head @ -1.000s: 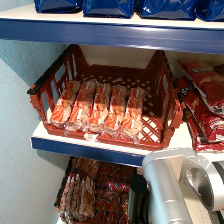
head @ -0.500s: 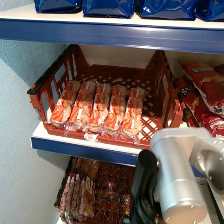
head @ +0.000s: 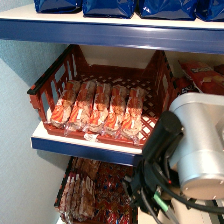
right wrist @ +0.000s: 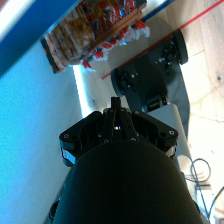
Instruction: Pick up crumpets
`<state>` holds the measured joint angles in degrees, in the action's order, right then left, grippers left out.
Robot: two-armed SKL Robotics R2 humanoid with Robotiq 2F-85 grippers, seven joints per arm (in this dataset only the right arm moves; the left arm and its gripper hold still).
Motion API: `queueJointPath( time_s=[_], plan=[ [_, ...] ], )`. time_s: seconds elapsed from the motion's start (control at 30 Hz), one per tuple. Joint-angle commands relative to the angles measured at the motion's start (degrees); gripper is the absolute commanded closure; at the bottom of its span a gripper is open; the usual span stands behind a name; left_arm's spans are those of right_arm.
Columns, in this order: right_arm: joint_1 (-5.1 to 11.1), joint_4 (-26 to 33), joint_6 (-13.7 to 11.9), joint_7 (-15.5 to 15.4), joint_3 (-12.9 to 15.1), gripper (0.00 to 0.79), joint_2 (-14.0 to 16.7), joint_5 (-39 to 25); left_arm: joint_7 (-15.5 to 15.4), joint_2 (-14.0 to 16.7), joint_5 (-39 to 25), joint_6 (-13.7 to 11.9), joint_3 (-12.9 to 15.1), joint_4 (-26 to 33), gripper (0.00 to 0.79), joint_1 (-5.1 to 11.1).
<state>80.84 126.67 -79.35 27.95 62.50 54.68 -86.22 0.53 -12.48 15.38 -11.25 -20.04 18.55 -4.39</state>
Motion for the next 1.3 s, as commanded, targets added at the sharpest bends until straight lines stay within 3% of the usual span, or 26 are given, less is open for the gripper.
queueJointPath(
  time_s=[0.03,0.3,0.6,0.93,1.17,1.2,1.23,1.27,1.3],
  plan=[
    [0.00,-0.02,0.09,0.13,-1.44,0.785,1.67,0.05,0.00,0.00,0.00,0.00,0.00,0.00,0.785,0.00],
    [0.00,-0.02,0.15,0.47,-4.62,0.785,6.05,0.44,0.00,0.00,0.00,0.00,0.00,0.00,0.785,0.00],
    [-0.47,-0.72,-0.04,1.11,-7.20,0.785,7.97,3.62,0.00,0.00,0.00,0.00,0.00,0.00,0.785,0.00],
    [-0.89,-2.73,0.26,1.21,-7.95,0.783,8.10,8.93,0.00,0.00,0.00,0.00,0.00,0.00,0.785,0.00],
    [-1.27,-6.69,0.34,-0.19,-8.26,0.765,6.15,12.64,0.00,0.00,0.00,0.00,0.00,0.00,0.785,0.00],
    [-1.29,-7.33,0.34,-0.40,-8.27,0.573,5.75,13.49,0.00,0.00,0.00,0.00,0.00,0.00,0.785,0.00],
    [-1.30,-7.72,0.34,-0.51,-8.31,0.215,5.55,13.86,0.00,0.00,0.00,0.00,0.00,0.00,0.785,0.00],
    [-1.28,-8.34,0.23,-0.74,-8.28,0.000,5.14,14.38,0.00,0.00,0.00,0.00,0.00,0.00,0.785,0.00],
    [-1.24,-8.57,0.20,-0.90,-8.27,0.000,4.94,14.71,0.00,0.00,0.00,0.00,0.00,0.00,0.785,0.00]
  ],
)
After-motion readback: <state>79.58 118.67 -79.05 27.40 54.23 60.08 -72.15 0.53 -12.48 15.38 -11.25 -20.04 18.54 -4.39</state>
